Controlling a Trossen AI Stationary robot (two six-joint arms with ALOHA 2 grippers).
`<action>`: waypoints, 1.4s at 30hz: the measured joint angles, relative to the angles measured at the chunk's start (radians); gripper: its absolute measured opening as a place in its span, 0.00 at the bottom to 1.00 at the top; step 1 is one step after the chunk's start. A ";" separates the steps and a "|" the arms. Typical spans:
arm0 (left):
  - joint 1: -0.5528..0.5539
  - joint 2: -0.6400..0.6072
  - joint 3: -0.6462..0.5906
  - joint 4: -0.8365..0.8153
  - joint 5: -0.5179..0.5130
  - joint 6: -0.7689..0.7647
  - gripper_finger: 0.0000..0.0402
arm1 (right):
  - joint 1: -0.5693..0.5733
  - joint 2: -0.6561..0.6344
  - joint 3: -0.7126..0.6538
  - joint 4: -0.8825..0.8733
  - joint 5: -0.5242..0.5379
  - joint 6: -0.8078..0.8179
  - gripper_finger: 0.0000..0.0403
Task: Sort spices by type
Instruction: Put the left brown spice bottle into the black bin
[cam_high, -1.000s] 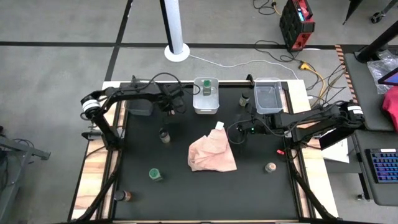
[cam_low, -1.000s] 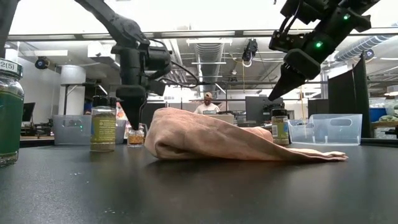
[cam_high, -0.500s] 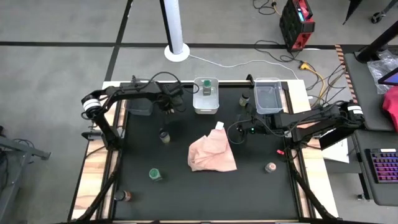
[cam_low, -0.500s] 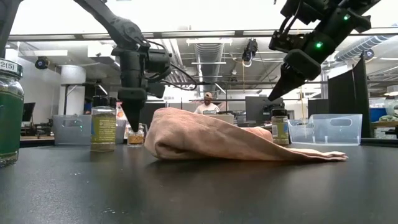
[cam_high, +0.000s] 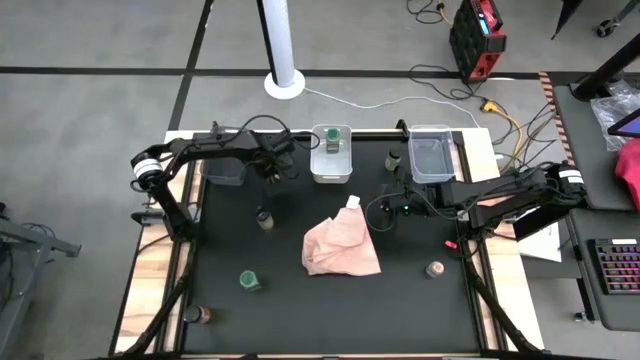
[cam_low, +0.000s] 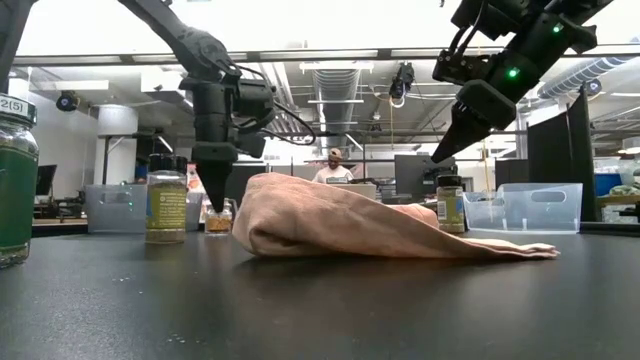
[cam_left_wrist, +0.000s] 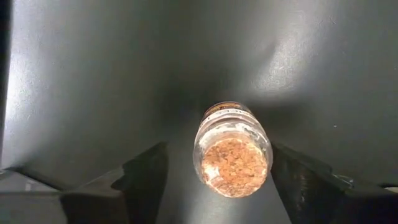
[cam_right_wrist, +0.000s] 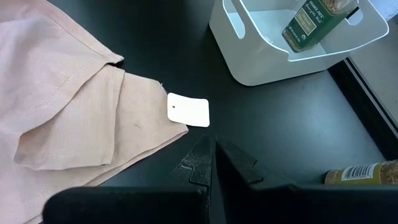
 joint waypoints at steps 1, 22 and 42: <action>0.000 0.000 0.000 0.000 0.000 0.000 0.62 | 0.000 0.000 0.000 0.000 0.000 -0.002 0.03; -0.004 0.000 0.000 0.016 0.000 -0.023 0.57 | 0.000 0.000 0.000 0.000 0.000 -0.010 0.03; -0.060 -0.013 0.203 -0.175 0.000 -0.041 0.43 | 0.000 0.000 0.000 0.000 0.000 -0.017 0.03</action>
